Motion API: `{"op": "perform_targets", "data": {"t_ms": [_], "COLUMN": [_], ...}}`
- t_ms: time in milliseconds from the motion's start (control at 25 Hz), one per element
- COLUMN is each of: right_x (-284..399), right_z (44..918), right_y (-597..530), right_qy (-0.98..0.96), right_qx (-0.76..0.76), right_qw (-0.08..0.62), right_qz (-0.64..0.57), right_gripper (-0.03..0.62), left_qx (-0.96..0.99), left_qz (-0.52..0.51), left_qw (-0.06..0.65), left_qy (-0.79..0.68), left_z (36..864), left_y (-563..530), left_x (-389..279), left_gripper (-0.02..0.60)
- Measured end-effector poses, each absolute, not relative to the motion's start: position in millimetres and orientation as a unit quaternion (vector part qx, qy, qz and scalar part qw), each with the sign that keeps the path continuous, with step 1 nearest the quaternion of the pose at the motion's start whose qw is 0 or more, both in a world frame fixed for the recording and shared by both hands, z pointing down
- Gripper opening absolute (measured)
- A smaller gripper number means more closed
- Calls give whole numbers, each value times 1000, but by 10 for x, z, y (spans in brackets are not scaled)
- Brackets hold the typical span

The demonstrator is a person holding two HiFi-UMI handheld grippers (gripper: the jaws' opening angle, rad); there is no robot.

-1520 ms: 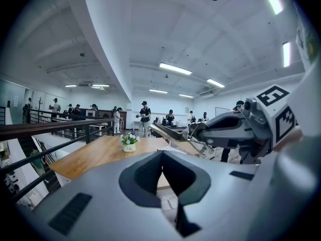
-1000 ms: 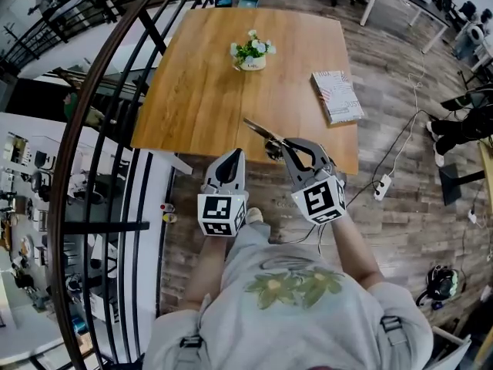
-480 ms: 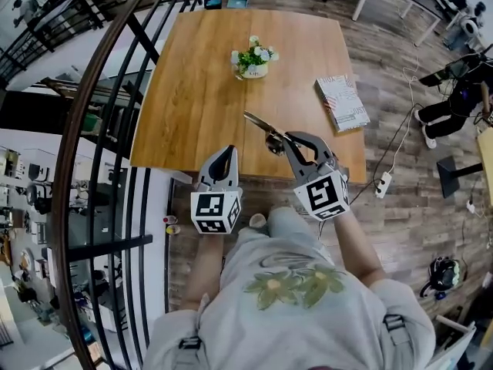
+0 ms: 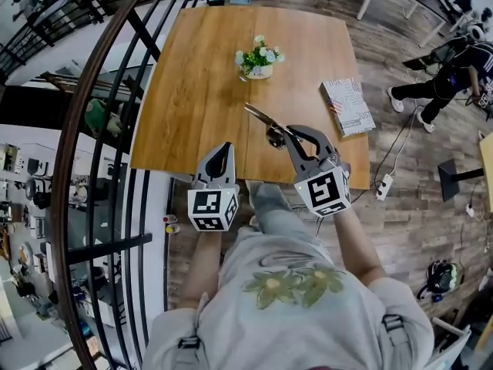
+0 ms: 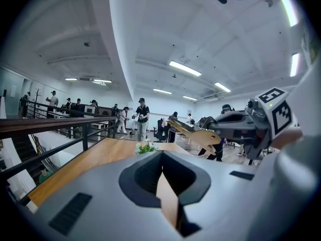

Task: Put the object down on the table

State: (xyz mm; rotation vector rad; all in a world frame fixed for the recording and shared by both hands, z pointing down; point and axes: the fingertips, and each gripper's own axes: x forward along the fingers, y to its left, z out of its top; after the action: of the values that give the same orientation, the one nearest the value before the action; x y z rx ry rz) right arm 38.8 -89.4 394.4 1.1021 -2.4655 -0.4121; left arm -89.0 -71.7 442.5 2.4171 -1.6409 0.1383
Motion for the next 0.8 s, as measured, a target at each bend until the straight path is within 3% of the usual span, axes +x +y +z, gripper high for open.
{"op": "perform_targets", "data": {"t_ms": [800], "right_x": [263], "right_z": [4087], "right_y": [-1727], "right_qy": [-886], "right_qx": [390], "right_qw": [207], "right_qz": [-140], "right_gripper": [17], "left_qx": [824], "left_qz": [65], "left_qw": [111], "left_qy": [-551], "left_z": [4517], "left_y": [-1456], "left_x": [-910], "left_gripper": [12]}}
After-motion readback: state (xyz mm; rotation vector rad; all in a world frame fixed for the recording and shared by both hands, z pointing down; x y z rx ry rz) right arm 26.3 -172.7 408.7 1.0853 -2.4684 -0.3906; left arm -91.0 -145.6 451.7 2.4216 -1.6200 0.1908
